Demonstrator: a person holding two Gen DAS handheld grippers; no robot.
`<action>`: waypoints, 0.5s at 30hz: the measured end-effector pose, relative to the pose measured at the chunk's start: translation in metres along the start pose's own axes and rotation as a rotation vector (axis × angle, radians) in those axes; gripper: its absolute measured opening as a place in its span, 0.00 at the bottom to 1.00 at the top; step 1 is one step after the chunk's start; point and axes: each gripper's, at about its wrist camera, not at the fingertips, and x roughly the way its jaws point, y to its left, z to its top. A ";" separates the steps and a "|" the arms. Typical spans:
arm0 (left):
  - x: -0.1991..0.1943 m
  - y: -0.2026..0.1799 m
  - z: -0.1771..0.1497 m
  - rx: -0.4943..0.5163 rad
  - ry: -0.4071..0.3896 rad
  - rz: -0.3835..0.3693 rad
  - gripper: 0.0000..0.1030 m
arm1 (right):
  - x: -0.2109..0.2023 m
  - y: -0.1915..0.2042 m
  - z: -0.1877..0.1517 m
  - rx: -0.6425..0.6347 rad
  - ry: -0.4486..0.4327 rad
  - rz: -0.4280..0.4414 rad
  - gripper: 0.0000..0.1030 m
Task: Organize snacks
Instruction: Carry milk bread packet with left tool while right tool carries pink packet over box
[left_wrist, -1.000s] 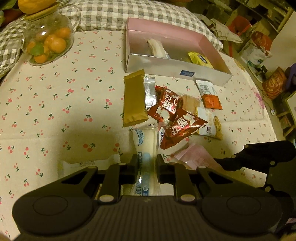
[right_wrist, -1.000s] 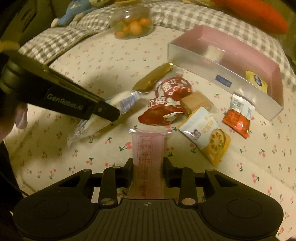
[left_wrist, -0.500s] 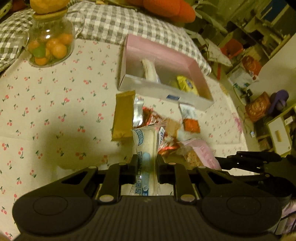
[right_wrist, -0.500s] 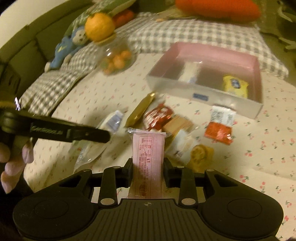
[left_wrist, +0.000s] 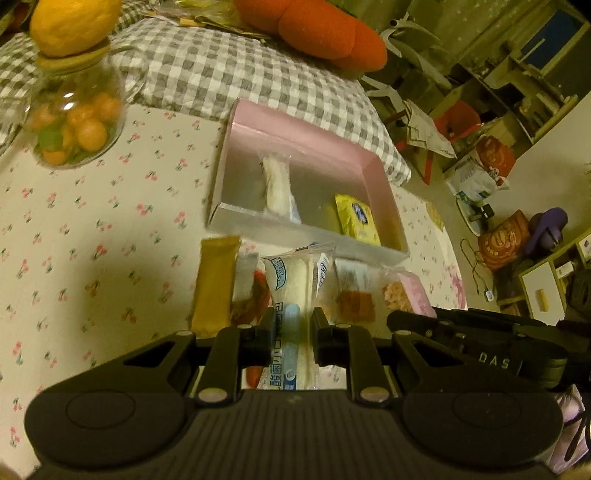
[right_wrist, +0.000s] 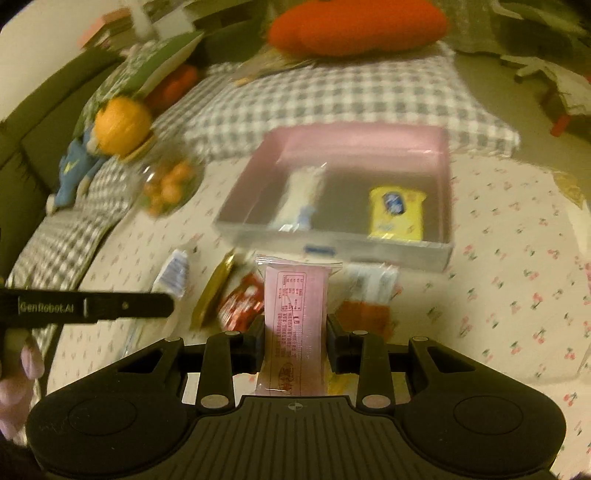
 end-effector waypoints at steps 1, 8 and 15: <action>0.003 -0.002 0.005 -0.003 -0.001 -0.003 0.16 | 0.000 -0.005 0.005 0.009 -0.009 -0.010 0.31; 0.033 -0.023 0.044 -0.005 -0.018 -0.023 0.16 | 0.008 -0.040 0.045 0.086 -0.061 -0.066 0.31; 0.066 -0.031 0.071 -0.060 -0.022 -0.057 0.16 | 0.026 -0.068 0.078 0.134 -0.110 -0.110 0.31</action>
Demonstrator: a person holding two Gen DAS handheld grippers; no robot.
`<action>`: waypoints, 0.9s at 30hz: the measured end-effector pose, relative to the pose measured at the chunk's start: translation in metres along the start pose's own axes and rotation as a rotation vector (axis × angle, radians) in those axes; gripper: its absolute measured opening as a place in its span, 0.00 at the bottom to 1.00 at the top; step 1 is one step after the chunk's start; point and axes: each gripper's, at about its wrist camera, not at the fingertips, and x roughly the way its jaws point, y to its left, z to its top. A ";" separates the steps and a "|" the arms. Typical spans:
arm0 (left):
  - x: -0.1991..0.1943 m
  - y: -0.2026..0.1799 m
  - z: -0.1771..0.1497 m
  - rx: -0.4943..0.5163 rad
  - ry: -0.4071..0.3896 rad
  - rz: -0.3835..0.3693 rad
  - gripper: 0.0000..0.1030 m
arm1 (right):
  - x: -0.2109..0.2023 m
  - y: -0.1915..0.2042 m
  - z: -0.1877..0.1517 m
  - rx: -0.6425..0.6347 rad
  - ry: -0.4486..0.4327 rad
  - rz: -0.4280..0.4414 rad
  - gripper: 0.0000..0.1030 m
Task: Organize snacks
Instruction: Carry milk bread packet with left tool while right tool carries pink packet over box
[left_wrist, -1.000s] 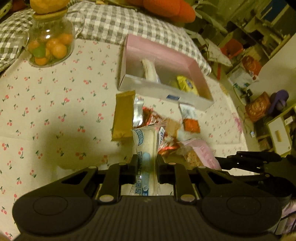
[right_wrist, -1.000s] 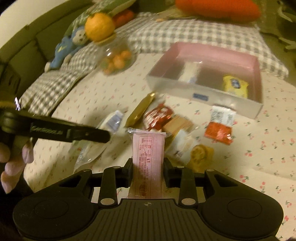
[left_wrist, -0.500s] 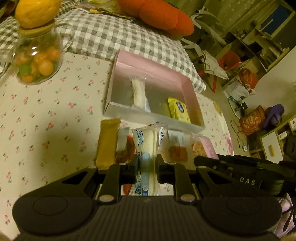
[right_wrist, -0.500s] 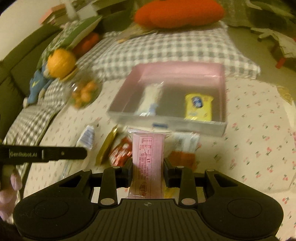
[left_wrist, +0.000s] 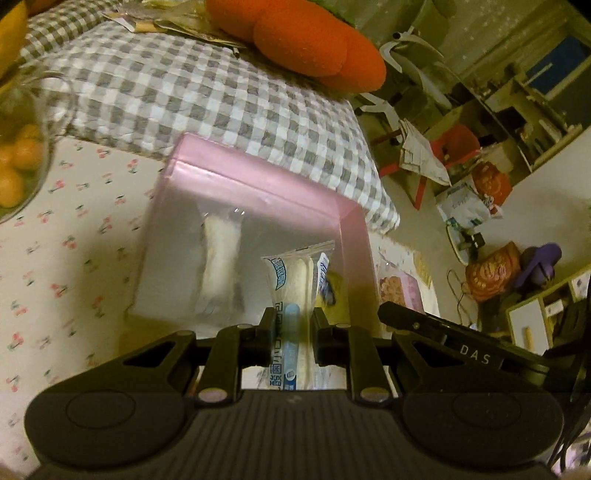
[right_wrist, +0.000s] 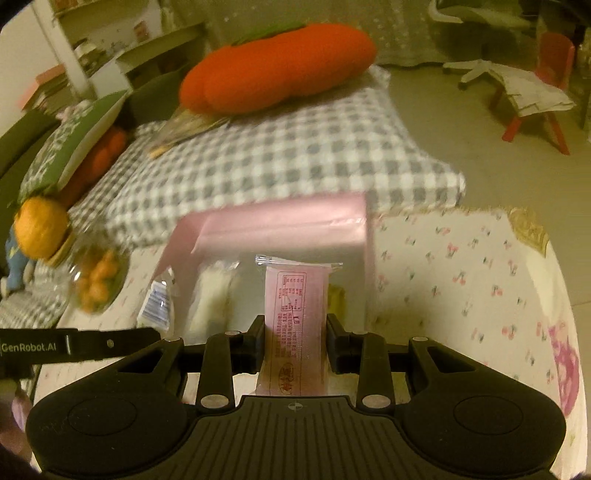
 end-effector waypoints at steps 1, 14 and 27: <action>0.005 -0.001 0.003 -0.004 -0.002 -0.001 0.16 | 0.004 -0.002 0.004 0.004 -0.006 -0.004 0.31; 0.038 -0.015 0.028 0.052 -0.043 0.028 0.16 | 0.041 -0.021 0.036 0.026 -0.054 -0.014 0.31; 0.064 -0.021 0.035 0.086 -0.036 0.098 0.17 | 0.059 -0.022 0.041 0.001 -0.053 -0.051 0.31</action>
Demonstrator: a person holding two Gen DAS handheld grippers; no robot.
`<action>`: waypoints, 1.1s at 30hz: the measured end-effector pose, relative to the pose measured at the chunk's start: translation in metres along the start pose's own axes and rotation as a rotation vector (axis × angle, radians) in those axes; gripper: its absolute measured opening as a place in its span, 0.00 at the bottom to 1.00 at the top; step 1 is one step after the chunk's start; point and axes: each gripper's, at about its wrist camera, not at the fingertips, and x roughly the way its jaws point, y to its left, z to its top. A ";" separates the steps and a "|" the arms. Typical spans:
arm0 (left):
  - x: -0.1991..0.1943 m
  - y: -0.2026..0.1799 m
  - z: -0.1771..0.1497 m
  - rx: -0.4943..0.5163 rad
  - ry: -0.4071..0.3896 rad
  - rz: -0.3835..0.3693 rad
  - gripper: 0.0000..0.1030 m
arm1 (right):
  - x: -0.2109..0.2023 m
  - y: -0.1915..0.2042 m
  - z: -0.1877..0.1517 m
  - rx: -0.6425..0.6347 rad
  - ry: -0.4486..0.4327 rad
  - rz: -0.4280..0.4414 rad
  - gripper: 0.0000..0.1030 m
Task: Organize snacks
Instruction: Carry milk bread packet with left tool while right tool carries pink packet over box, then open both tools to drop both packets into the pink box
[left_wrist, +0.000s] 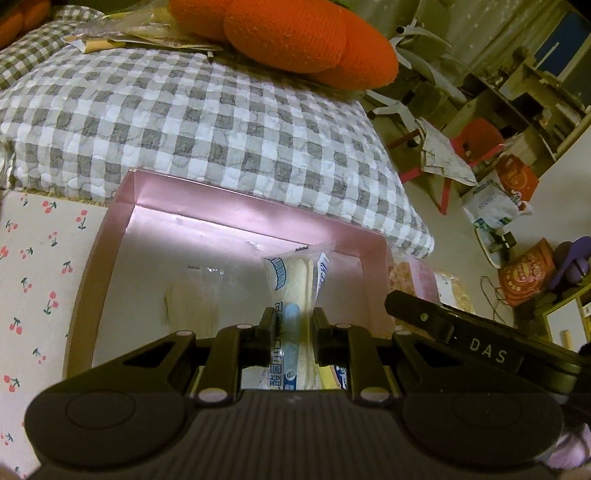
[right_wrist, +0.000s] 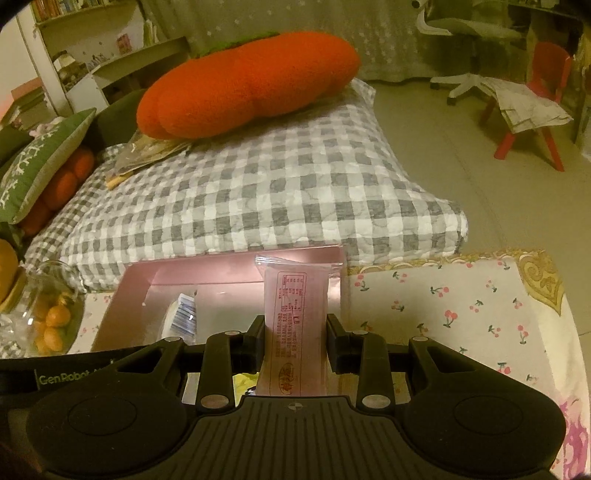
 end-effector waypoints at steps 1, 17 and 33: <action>0.001 0.000 0.000 0.002 0.000 0.002 0.17 | 0.001 0.000 0.000 -0.001 0.002 -0.002 0.31; -0.008 -0.003 -0.004 0.010 -0.042 0.009 0.55 | -0.013 -0.015 -0.002 0.058 -0.026 0.002 0.59; -0.061 -0.001 -0.026 0.033 -0.060 0.008 0.87 | -0.068 0.002 -0.018 0.031 -0.058 -0.004 0.83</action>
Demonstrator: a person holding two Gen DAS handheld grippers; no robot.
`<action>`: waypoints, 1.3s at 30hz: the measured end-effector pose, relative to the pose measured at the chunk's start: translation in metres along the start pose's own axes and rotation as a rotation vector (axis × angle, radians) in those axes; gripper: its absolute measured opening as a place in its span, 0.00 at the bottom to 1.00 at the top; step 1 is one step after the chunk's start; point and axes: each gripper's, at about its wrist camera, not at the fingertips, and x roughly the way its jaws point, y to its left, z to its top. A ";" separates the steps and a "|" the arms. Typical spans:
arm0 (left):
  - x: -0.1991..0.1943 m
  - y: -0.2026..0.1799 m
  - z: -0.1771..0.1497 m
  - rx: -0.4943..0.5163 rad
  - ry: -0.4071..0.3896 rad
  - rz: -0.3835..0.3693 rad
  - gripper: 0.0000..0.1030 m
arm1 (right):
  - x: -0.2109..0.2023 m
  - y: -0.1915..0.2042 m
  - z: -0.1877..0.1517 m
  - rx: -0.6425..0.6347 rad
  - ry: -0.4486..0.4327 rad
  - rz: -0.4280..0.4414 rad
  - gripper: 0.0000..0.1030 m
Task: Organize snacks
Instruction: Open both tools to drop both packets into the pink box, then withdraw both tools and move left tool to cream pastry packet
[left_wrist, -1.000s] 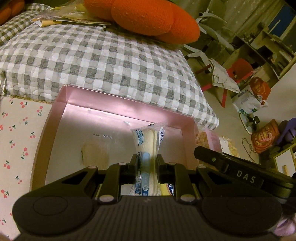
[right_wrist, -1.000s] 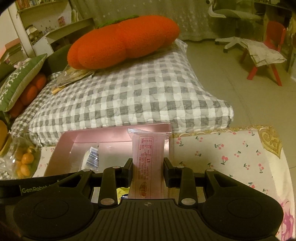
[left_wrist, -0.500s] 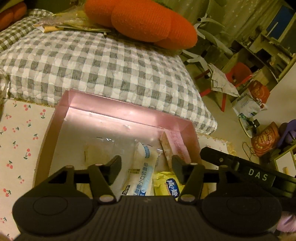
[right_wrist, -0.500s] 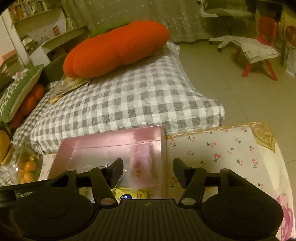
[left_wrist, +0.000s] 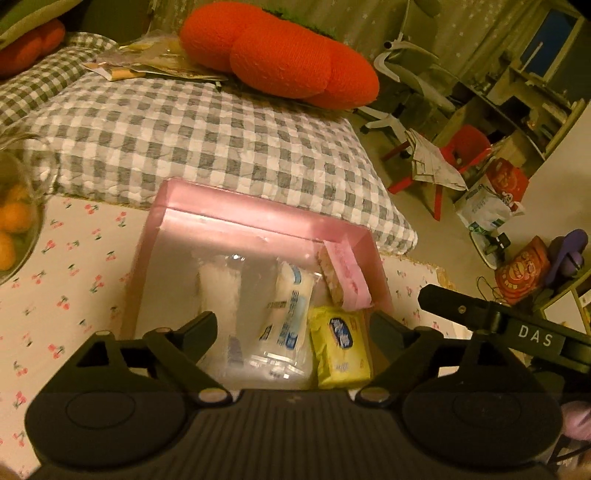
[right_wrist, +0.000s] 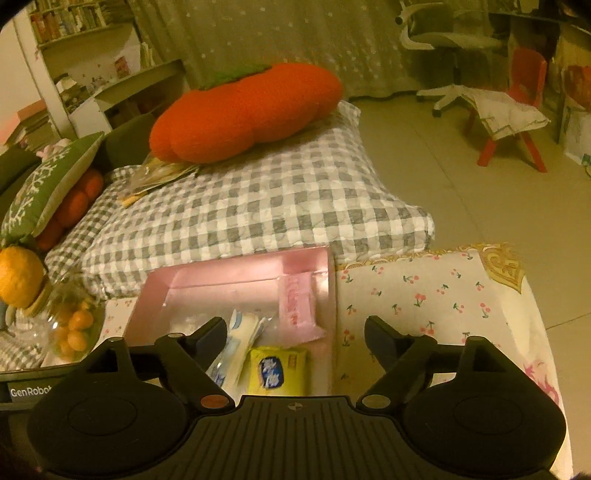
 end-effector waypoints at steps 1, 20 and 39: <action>-0.003 0.001 -0.002 -0.003 0.000 -0.002 0.87 | -0.004 0.003 -0.002 -0.007 0.000 -0.002 0.83; -0.074 0.041 -0.052 0.062 -0.011 0.070 0.99 | -0.066 0.058 -0.071 -0.146 0.012 0.001 0.90; -0.094 0.104 -0.110 0.107 0.099 0.116 0.99 | -0.069 0.082 -0.137 -0.273 0.029 0.042 0.90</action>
